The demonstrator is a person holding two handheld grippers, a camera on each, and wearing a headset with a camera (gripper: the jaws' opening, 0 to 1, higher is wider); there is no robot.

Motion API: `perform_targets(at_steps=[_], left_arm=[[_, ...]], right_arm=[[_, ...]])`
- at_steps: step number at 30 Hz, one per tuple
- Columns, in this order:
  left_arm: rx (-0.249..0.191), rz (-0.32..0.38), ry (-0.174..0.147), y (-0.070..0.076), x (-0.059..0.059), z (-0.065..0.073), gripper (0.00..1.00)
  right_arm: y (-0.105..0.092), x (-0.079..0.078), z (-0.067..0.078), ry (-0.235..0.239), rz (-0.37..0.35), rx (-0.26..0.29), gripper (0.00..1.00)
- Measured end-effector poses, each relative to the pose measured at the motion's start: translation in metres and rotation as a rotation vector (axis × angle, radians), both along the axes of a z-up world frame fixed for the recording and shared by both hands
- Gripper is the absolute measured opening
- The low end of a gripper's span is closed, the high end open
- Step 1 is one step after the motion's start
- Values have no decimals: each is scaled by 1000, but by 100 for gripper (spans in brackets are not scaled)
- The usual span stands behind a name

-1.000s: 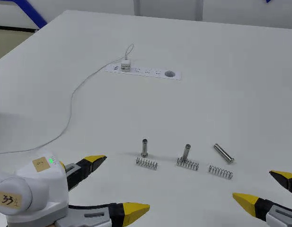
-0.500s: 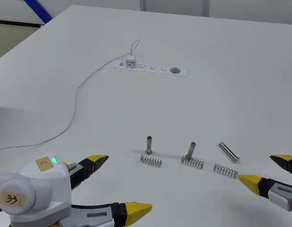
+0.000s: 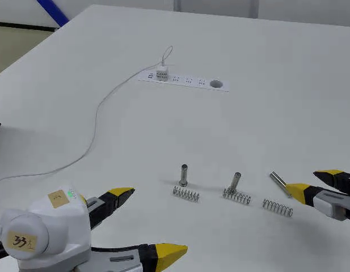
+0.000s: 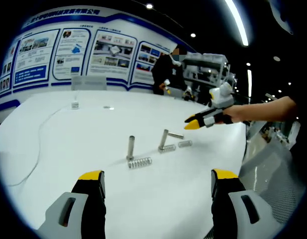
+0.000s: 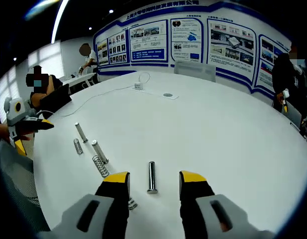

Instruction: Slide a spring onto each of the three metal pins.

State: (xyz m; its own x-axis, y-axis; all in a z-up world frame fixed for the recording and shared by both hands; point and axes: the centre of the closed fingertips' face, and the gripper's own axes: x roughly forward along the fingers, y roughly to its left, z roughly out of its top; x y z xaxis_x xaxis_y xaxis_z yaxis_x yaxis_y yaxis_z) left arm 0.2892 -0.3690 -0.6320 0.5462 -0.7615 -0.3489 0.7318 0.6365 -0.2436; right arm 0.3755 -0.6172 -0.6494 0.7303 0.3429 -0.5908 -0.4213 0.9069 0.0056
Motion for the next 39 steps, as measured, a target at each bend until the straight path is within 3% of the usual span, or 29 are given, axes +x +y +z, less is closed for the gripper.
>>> perform_targets(at_steps=[9, 15, 20, 24, 34, 39], left_arm=[[-21, 28, 14, 3, 3, 0, 89], [-53, 55, 28, 7, 6, 2, 89], [-57, 64, 37, 8, 6, 1, 88], [-39, 54, 41, 7, 5, -3, 88], [-26, 50, 51, 7, 4, -6, 88], [-21, 47, 53, 7, 3, -7, 88]], right_arm=[[10, 14, -7, 22, 49, -29, 37], [16, 15, -20, 65, 83, -42, 32], [15, 19, -28, 89, 68, -39, 30], [14, 20, -35, 110, 66, -60, 28], [20, 30, -38, 134, 80, -47, 24], [24, 32, -43, 166, 96, -76, 20]])
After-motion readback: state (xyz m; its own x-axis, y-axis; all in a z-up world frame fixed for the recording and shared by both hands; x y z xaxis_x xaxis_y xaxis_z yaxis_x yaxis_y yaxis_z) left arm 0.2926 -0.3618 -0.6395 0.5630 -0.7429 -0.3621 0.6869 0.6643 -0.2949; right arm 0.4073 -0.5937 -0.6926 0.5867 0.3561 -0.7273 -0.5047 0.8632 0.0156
